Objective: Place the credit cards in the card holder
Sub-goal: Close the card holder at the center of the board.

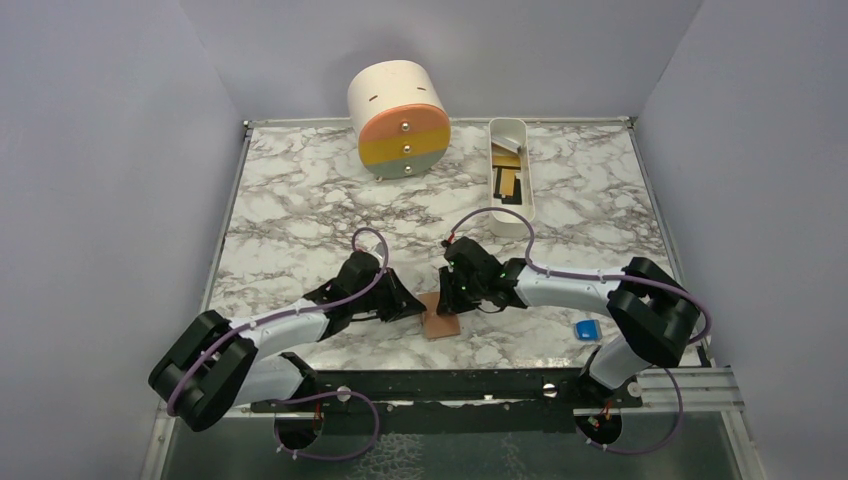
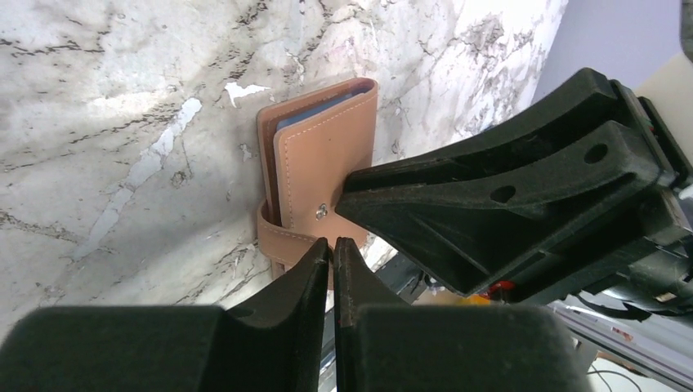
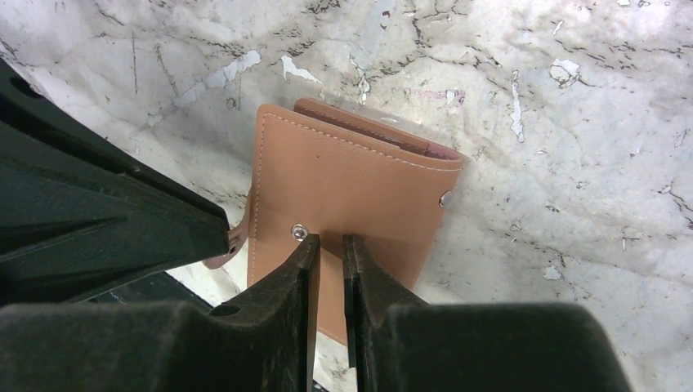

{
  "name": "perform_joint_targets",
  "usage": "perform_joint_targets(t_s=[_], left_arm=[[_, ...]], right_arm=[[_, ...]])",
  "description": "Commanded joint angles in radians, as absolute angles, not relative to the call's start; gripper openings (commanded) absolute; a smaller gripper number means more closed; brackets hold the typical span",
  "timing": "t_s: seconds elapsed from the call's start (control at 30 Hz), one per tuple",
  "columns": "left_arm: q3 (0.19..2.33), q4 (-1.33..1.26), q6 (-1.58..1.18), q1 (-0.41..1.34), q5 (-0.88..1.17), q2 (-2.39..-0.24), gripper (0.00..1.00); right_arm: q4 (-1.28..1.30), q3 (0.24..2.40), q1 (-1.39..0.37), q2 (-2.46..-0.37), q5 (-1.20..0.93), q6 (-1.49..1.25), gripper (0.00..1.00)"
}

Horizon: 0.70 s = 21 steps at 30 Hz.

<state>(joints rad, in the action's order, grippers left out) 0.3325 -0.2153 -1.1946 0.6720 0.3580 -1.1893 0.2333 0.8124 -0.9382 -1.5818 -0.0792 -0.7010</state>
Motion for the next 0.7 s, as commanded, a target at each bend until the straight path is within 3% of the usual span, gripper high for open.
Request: perform_joint_targets(t_s=[0.0,0.27,0.67], left_arm=[[0.353,-0.255,-1.176,0.678,0.363,-1.228,0.08],[0.383,-0.282,-1.155,0.680,0.356,-1.310,0.05],[0.387,-0.296,-1.152,0.683,0.344,-1.353,0.05]], right_arm=[[0.255,0.769,-0.953,-1.628,-0.012,-0.676,0.17],[0.205,0.734,-0.953,-1.617,-0.025,-0.676,0.17],[0.144,0.727,-0.953,-1.443,-0.109,-0.690,0.24]])
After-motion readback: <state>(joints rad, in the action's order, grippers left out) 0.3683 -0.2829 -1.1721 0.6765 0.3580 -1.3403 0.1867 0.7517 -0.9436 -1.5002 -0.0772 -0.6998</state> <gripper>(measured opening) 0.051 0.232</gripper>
